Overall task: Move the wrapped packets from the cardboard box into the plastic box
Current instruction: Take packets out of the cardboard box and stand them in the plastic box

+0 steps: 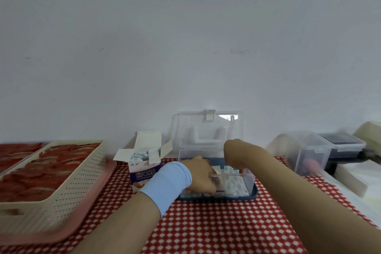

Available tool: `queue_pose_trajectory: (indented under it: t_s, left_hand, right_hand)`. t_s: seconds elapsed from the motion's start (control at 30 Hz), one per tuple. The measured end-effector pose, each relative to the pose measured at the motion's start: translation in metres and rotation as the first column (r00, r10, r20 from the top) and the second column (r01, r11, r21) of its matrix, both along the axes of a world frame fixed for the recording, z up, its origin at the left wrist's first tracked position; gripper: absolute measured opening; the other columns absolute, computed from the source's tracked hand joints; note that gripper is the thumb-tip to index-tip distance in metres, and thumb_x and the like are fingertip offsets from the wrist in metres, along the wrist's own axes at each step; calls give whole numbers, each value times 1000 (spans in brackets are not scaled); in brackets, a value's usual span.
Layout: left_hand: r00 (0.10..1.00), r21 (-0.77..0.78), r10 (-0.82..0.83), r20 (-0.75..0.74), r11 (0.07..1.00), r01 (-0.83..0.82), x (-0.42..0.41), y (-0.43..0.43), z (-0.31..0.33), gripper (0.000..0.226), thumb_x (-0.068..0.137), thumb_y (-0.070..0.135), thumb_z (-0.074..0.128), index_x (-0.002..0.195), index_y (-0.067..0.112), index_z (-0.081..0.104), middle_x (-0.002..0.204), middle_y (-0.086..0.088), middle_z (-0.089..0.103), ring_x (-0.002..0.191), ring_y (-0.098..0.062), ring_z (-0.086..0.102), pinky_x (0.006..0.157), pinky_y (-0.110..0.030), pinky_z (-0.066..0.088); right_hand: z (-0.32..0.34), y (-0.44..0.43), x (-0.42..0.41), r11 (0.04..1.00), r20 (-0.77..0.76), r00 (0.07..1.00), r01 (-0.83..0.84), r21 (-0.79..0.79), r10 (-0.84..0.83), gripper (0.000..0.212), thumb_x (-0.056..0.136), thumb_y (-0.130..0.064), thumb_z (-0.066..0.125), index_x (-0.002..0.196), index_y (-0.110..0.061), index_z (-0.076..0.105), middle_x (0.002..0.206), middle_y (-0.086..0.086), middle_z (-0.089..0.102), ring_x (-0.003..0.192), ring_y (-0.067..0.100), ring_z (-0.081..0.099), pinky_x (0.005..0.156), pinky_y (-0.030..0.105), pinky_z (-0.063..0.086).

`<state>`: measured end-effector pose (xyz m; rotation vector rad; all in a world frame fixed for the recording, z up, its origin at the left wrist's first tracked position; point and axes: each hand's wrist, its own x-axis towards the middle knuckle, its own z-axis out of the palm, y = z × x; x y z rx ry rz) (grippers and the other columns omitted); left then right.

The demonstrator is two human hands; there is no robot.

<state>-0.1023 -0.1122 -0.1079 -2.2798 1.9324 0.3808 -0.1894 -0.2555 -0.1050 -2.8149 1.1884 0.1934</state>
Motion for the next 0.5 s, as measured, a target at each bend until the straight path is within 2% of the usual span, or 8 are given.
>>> queue_pose_trajectory:
  t_s: [0.1,0.17,0.23,0.33,0.4,0.5]
  left_hand:
    - [999,-75,-5,-42,997,2,1,-4,0,52,85,51,52,133,34,57,137,2,48,127,-24,44,105,-46,43]
    - [998,-90,-16,-54,996,11,-1,-8,2,56,83,52,53,137,40,52,146,4,41,134,-22,38,109,-49,38]
    - [998,-85,-11,-63,996,6,-6,-11,5,56,84,46,55,140,44,48,150,5,34,138,-20,33,113,-48,35]
    - [998,-65,14,-59,998,-18,-13,-15,9,57,87,42,57,143,42,46,150,5,31,138,-20,32,112,-46,36]
    - [999,-28,13,-42,1000,-14,-15,-20,5,58,86,45,57,142,35,49,146,3,35,136,-22,32,108,-47,39]
    - [999,-17,7,-42,1000,-7,-17,-22,-2,59,81,50,57,137,33,53,142,1,40,133,-24,33,105,-48,41]
  right_hand:
    - [-5,-7,3,999,-19,1000,7,36,-6,13,89,-13,71,82,-7,62,77,4,63,65,17,66,67,27,57]
    - [-1,-6,3,997,-52,999,15,76,-11,15,90,-15,70,78,-7,64,78,3,68,53,12,65,63,26,56]
    - [7,-3,1,991,-56,998,28,133,-21,11,92,-15,67,88,-4,69,81,3,71,43,10,65,57,25,54]
    - [14,-1,0,986,-61,998,34,161,-24,15,94,-16,64,92,-1,67,75,5,67,45,13,64,61,26,56]
    - [13,0,-2,988,-73,997,38,153,-27,11,94,-12,63,90,-2,63,71,5,64,47,12,65,53,25,52]
    - [13,2,-5,981,-55,998,25,194,-15,16,97,-11,60,108,0,63,89,5,72,45,11,66,49,23,49]
